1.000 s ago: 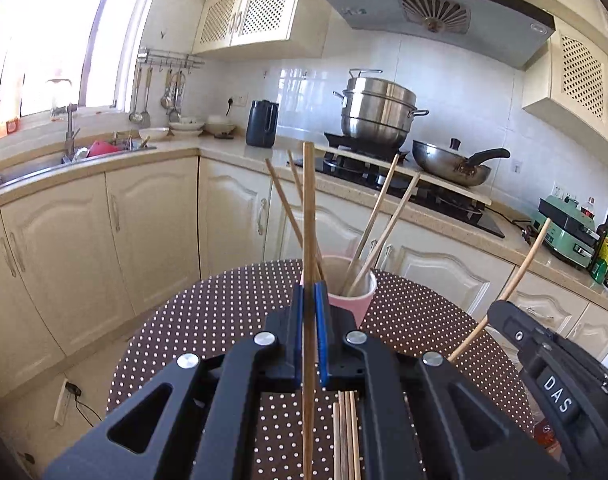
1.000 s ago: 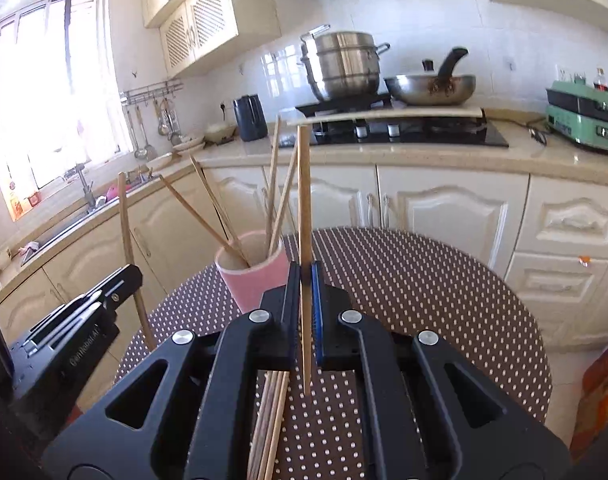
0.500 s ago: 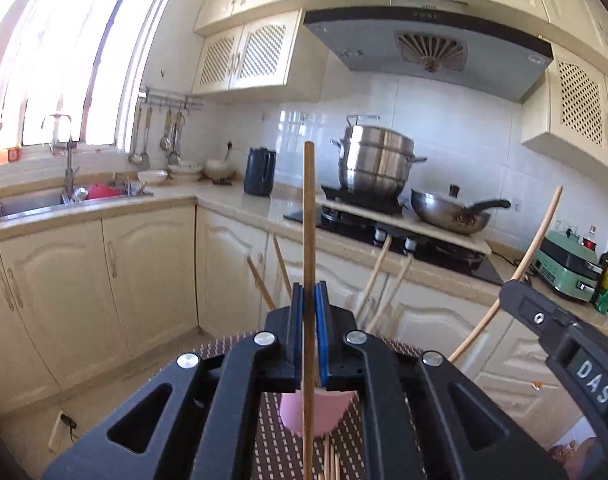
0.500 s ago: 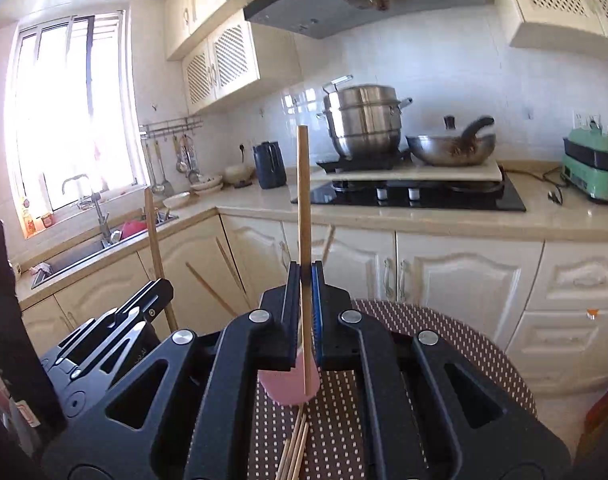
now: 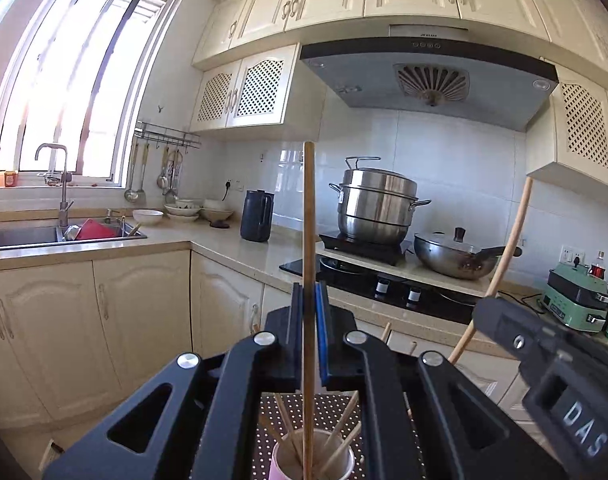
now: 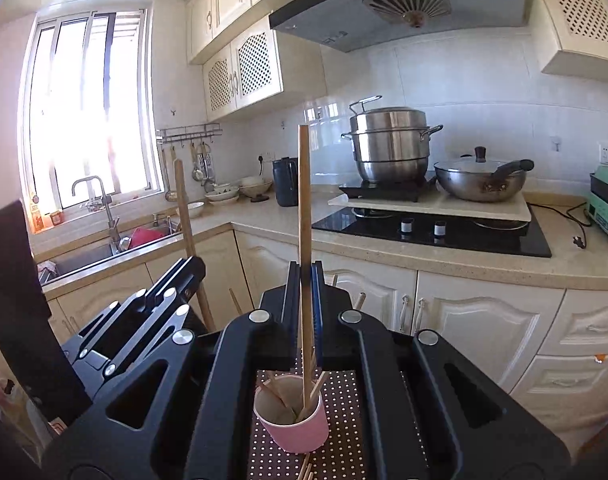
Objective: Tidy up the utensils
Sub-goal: 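Lower both held chopsticks into the pink cup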
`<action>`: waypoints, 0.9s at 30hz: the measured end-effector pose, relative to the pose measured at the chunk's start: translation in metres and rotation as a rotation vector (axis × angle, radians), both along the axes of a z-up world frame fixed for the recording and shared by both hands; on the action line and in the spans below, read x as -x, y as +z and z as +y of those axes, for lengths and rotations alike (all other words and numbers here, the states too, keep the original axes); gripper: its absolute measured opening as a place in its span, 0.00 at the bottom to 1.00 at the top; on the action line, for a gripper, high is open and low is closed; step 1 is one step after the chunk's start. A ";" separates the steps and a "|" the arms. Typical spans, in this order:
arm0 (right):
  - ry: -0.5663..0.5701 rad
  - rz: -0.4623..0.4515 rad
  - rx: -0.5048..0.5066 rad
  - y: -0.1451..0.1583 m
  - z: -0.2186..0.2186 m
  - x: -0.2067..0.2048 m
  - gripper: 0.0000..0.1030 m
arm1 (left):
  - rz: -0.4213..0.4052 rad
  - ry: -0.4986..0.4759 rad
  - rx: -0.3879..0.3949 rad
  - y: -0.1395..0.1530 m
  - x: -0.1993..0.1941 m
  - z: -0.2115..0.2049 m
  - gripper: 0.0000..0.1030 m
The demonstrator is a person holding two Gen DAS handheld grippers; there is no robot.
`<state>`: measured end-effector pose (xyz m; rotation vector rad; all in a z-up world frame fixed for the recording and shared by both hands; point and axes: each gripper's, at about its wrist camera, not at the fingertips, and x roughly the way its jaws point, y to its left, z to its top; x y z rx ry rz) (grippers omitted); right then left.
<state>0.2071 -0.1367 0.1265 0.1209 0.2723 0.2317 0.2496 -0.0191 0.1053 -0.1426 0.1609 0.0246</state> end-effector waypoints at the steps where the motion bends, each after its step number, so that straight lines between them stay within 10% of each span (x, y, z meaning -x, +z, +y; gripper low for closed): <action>1: 0.005 0.009 -0.003 -0.003 0.000 -0.005 0.06 | 0.003 0.009 -0.005 -0.002 -0.004 0.000 0.07; 27: 0.017 0.180 -0.051 -0.052 -0.008 -0.046 0.06 | -0.090 0.058 -0.033 -0.015 -0.024 0.008 0.06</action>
